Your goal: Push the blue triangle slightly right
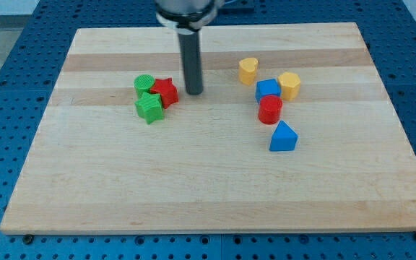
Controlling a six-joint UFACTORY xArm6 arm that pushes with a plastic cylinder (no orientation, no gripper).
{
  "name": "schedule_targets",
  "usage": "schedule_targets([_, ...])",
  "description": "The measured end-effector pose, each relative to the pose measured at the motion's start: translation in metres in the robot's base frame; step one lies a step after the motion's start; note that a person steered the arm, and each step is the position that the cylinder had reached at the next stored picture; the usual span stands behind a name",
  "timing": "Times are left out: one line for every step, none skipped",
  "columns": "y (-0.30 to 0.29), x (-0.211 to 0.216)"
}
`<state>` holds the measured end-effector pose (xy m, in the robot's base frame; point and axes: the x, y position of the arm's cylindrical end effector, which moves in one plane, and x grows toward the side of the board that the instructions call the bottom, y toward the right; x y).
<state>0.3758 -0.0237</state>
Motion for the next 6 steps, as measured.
schedule_targets([0.035, 0.027])
schedule_targets([0.038, 0.062])
schedule_targets([0.050, 0.090])
schedule_targets([0.096, 0.103])
schedule_targets([0.126, 0.100])
schedule_targets([0.134, 0.077])
